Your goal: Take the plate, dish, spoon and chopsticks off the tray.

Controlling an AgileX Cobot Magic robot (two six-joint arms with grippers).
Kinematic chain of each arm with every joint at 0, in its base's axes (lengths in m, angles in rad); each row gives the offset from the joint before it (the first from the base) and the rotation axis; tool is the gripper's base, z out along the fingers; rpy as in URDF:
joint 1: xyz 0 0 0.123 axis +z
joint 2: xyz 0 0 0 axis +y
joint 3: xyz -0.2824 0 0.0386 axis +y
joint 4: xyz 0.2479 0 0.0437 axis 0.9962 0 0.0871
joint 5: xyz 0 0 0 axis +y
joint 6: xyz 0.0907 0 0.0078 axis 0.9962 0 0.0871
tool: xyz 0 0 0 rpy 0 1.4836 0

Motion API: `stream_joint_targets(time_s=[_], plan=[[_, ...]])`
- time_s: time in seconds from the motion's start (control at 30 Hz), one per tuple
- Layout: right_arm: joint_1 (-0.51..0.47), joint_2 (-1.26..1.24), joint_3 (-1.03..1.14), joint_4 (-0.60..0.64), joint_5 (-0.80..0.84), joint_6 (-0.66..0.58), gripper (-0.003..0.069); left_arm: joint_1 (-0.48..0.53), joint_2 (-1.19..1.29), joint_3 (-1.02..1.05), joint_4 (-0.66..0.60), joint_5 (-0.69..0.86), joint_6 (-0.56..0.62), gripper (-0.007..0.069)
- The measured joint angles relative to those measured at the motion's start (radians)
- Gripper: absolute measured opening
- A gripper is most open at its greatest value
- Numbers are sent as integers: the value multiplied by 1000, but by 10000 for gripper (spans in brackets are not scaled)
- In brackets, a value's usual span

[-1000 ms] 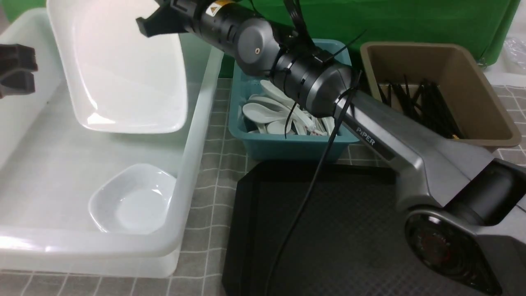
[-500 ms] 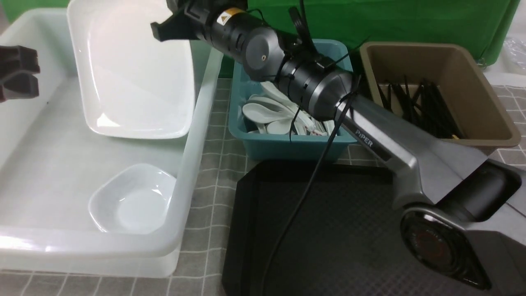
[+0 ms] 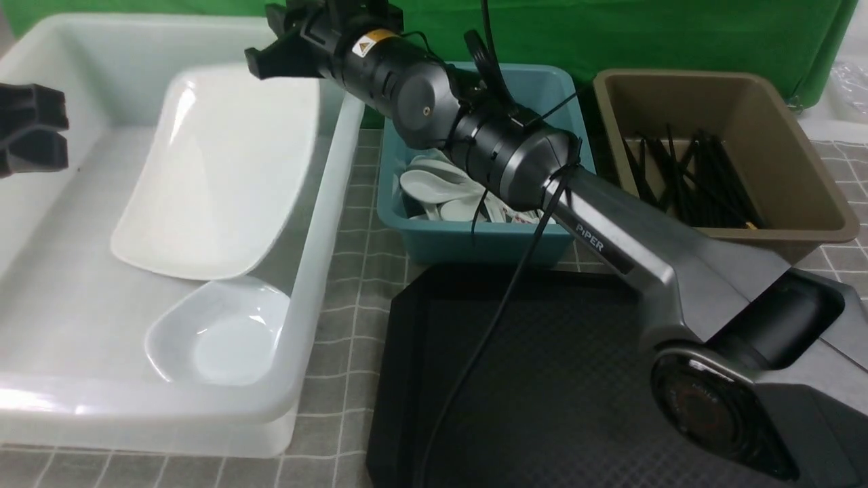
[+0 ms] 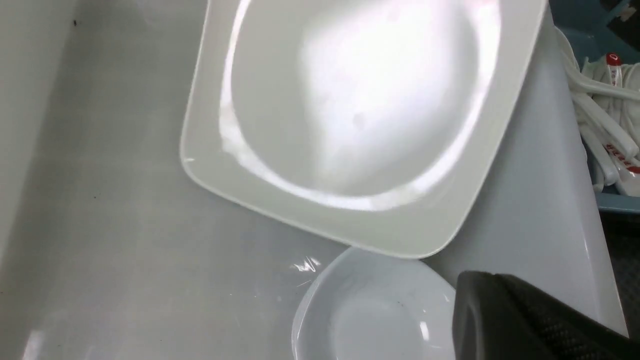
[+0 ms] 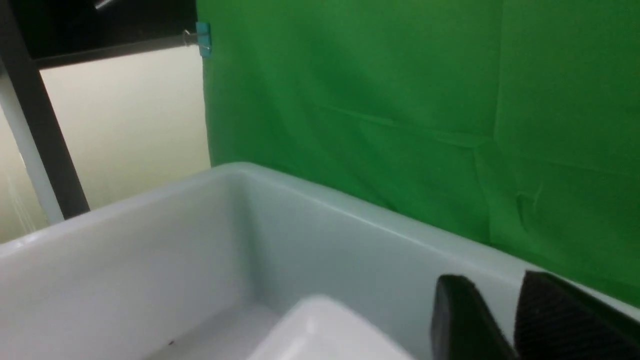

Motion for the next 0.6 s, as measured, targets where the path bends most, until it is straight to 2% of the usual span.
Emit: stream_joint_targets(time_s=[0.03,0.17,0.33,0.4,0.43,0.47,0.5,0.6], plan=[[0,0,0,0,0,0,297,0,0,0,0,0,0,2],[0,0,0,0,0,0,313,0,0,0,0,0,5,2],[0,-9,0,0,45,-21,222,0,0,0,0,1,5,2],[-6,-43,0,0,190,-54,133,0,0,0,8,1,5,2],[-8,-46,0,0,204,-54,118,0,0,0,11,1,5,2],[-16,-77,0,0,318,-51,69,0,0,0,19,1,-1,2],[-23,-93,0,-1,373,-42,55,0,0,0,23,1,-5,2],[-56,-196,0,-62,679,26,24,0,2,0,18,1,-9,2]])
